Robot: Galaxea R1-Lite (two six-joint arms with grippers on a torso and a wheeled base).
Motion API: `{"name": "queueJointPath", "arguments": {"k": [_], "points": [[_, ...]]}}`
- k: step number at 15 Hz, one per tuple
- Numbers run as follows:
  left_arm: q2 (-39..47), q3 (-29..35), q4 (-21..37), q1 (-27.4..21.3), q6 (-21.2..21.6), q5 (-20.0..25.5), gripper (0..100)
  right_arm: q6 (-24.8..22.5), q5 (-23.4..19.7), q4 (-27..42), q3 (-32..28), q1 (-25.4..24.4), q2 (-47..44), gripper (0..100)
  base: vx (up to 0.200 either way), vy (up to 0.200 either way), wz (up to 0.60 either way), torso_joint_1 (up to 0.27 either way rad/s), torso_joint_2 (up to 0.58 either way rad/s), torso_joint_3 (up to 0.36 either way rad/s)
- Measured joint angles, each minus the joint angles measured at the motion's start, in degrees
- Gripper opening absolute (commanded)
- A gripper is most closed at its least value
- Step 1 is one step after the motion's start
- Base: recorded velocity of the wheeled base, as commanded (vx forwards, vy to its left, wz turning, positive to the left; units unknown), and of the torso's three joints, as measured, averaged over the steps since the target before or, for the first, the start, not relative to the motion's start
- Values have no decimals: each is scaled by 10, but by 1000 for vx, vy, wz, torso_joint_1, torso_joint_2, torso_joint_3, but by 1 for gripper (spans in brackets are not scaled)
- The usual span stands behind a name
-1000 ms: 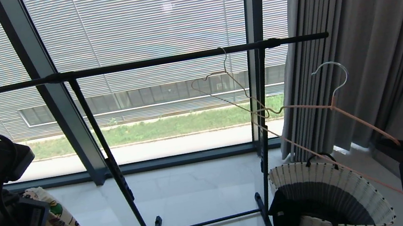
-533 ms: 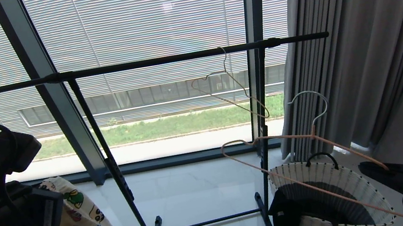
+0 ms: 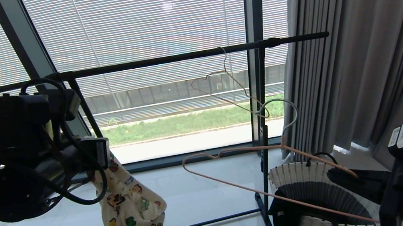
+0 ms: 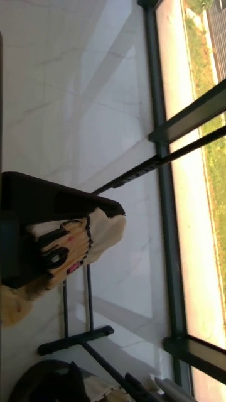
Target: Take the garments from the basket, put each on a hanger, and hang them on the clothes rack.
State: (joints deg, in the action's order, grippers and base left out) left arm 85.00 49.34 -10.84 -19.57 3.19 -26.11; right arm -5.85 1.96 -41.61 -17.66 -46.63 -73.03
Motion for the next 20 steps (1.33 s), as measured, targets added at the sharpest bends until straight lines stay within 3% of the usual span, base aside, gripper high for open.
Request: {"name": "queueJointPath", "arguments": {"k": [4, 7, 15, 20], "points": [[86, 7, -71, -26, -3, -42, 0, 18, -1, -17, -34, -40, -36, 0, 0, 0, 0, 0, 0, 0], [110, 18, -73, -36, -30, -44, 0, 27, -1, -47, -55, -52, -74, 0, 0, 0, 0, 0, 0, 0], [119, 48, -73, -38, -46, -44, 0, 35, 0, -74, -99, -56, -154, 0, 0, 0, 0, 0, 0, 0], [117, 59, -73, -46, -60, -44, 0, 73, 25, -112, -124, -56, -201, 0, 0, 0, 0, 0, 0, 0]]}}
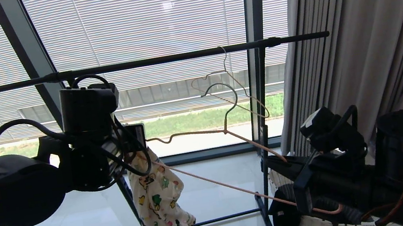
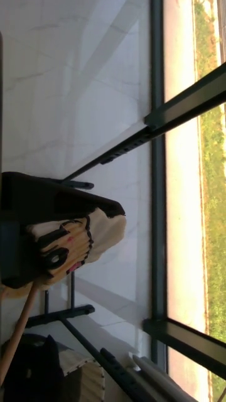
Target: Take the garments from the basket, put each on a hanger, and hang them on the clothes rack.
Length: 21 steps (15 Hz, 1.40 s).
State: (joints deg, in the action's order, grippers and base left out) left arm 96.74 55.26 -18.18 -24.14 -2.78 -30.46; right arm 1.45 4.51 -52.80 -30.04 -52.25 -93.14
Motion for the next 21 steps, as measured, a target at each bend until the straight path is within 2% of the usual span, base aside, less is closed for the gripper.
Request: {"name": "queueJointPath", "arguments": {"k": [5, 8, 16, 19, 21], "points": [[0, 4, 0, 0, -6, 0, 0, 13, 29, -16, -33, -1, -35, 0, 0, 0, 0, 0, 0, 0], [0, 9, 0, -5, -12, 0, 0, 17, 33, -17, -50, -6, -54, 0, 0, 0, 0, 0, 0, 0], [-5, 20, 0, -57, -12, 0, 0, 29, 51, -39, -117, -25, -130, 0, 0, 0, 0, 0, 0, 0], [-11, 26, 0, -80, -26, 0, 0, 38, 55, -39, -133, -36, -152, 0, 0, 0, 0, 0, 0, 0], [-15, 27, 0, -100, -27, 1, 0, 48, 72, -39, -152, -45, -169, 0, 0, 0, 0, 0, 0, 0]]}}
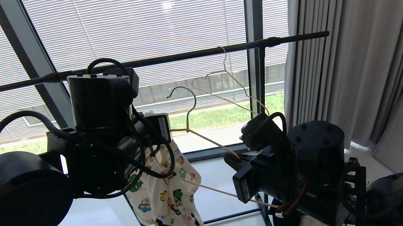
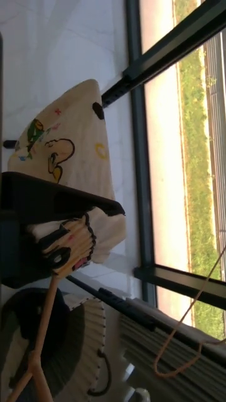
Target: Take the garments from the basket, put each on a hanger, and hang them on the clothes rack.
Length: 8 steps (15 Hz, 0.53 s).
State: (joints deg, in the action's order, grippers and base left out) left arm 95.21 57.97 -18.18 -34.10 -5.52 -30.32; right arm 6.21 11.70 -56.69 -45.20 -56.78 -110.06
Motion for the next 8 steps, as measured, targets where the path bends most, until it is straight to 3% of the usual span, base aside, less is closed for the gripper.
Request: {"name": "queueJointPath", "arguments": {"k": [8], "points": [[-22, -11, 0, -39, 1, 13, 0, 7, 30, -1, -30, -10, -31, 0, 0, 0, 0, 0, 0, 0]]}}
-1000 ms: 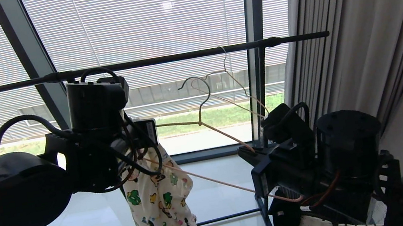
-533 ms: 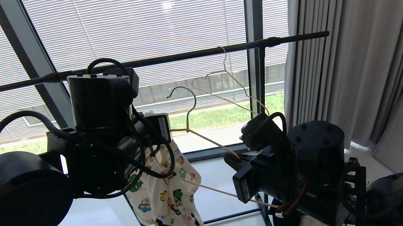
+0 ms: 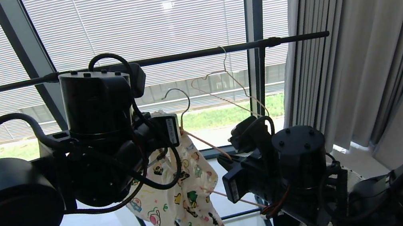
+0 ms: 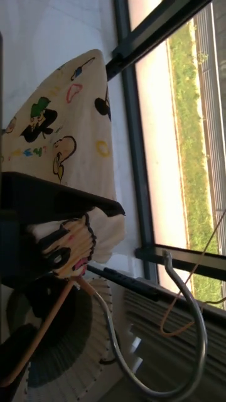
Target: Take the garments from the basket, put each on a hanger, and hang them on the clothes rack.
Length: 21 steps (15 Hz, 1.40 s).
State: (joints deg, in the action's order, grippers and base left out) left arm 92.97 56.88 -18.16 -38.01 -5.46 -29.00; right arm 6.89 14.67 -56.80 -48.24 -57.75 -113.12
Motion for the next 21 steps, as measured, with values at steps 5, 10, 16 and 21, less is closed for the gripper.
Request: {"name": "queueJointPath", "arguments": {"k": [5, 10, 16, 21], "points": [[-13, -15, 1, 4, 4, 5, 100, -4, 38, -40, 4, 0, 2, 0, 0, 0, 0, 0, 0, 0], [-24, -20, 0, 4, 5, 15, 100, -29, 48, -65, 8, 2, 14, 0, 0, 0, 0, 0, 0, 0], [-123, -147, 0, 19, 97, 166, 100, -73, 37, -121, 118, 5, 57, 0, 0, 0, 0, 0, 0, 0], [-220, -251, 0, 80, 266, 421, 100, -121, -30, -150, 305, 16, 162, 0, 0, 0, 0, 0, 0, 0]]}}
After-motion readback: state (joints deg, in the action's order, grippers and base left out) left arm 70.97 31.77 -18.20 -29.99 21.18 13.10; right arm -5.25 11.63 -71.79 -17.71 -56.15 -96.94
